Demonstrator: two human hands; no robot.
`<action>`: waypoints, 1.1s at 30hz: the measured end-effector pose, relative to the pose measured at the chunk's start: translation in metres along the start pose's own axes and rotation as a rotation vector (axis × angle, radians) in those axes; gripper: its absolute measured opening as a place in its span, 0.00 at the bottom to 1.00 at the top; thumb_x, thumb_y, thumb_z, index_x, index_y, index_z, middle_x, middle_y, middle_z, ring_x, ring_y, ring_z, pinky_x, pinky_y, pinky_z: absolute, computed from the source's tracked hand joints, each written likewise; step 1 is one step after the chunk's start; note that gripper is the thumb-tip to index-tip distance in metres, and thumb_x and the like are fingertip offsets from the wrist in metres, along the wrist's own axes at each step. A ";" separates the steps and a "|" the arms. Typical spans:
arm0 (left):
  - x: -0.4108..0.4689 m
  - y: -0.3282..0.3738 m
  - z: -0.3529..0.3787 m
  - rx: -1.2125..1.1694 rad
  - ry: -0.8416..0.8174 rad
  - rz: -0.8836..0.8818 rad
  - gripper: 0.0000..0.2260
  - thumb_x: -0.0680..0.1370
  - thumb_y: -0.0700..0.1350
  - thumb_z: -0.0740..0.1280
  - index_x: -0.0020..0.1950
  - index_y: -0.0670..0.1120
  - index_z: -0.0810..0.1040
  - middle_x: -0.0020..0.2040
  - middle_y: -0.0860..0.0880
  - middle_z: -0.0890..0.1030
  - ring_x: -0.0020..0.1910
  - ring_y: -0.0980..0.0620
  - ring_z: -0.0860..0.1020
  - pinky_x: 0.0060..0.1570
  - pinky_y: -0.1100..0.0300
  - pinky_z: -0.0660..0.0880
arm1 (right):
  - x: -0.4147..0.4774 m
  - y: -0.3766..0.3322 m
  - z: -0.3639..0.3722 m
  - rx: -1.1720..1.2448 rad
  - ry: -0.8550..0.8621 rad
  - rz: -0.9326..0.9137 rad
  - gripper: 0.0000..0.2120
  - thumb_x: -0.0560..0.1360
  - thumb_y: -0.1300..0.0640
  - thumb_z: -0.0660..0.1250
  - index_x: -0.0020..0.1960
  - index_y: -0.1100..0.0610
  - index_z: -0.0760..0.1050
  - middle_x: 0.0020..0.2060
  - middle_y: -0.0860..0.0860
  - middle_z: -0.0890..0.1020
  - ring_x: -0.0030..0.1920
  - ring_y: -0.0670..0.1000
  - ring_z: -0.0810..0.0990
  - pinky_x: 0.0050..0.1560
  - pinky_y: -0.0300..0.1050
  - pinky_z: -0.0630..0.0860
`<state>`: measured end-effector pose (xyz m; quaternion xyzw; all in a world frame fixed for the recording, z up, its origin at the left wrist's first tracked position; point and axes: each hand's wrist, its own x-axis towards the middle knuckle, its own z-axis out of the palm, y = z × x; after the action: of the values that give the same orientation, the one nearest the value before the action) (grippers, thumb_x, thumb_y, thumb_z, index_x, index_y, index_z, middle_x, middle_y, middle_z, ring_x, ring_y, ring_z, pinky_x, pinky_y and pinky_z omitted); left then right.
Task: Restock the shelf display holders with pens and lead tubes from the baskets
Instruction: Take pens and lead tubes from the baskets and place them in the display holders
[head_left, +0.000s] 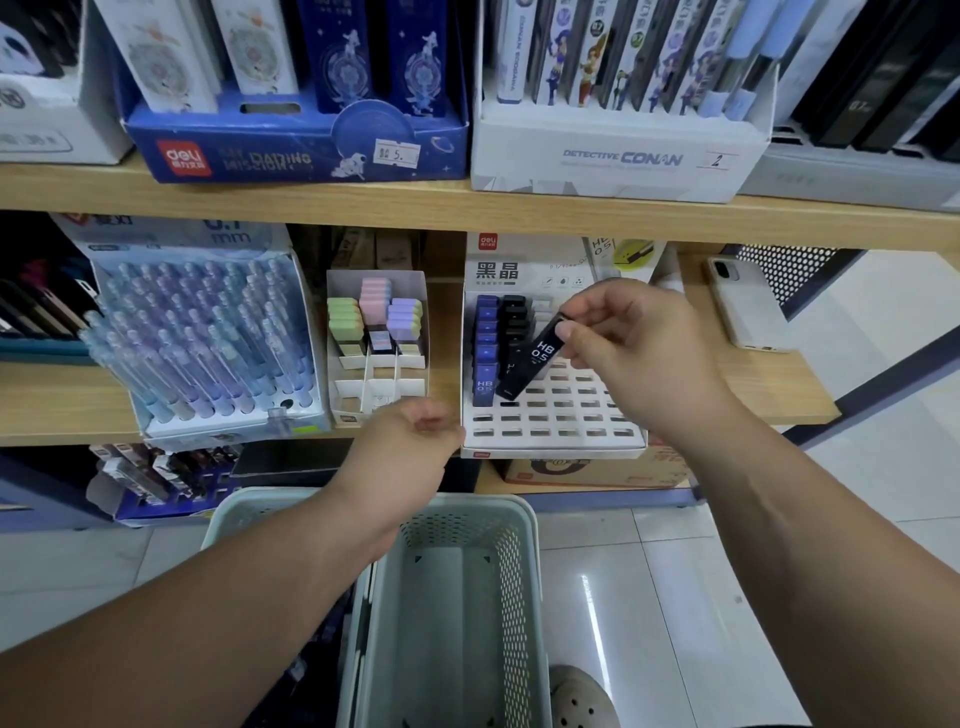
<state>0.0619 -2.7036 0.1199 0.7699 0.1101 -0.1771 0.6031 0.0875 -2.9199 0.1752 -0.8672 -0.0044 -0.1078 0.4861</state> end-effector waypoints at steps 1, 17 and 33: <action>0.000 -0.003 0.002 0.018 -0.024 -0.022 0.15 0.80 0.43 0.68 0.67 0.46 0.78 0.55 0.52 0.83 0.56 0.54 0.80 0.65 0.54 0.75 | -0.001 0.003 0.001 -0.057 0.007 -0.035 0.08 0.76 0.62 0.74 0.45 0.49 0.80 0.39 0.48 0.84 0.41 0.48 0.85 0.46 0.45 0.82; 0.008 -0.012 0.018 -0.086 0.004 -0.114 0.08 0.82 0.41 0.63 0.50 0.54 0.77 0.46 0.49 0.86 0.51 0.52 0.84 0.61 0.50 0.78 | -0.003 0.011 0.022 -0.395 -0.148 -0.344 0.06 0.75 0.64 0.73 0.51 0.58 0.83 0.42 0.49 0.82 0.42 0.48 0.78 0.47 0.49 0.78; -0.017 -0.023 -0.059 0.234 0.057 0.022 0.02 0.79 0.47 0.70 0.50 0.53 0.82 0.47 0.53 0.84 0.46 0.52 0.83 0.44 0.54 0.79 | -0.034 -0.010 0.037 -0.406 -0.071 -0.403 0.03 0.74 0.57 0.74 0.48 0.56 0.82 0.38 0.48 0.78 0.35 0.46 0.74 0.39 0.47 0.77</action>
<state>0.0456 -2.6396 0.1186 0.8408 0.0973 -0.1600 0.5079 0.0595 -2.8804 0.1582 -0.9316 -0.1719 -0.1705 0.2711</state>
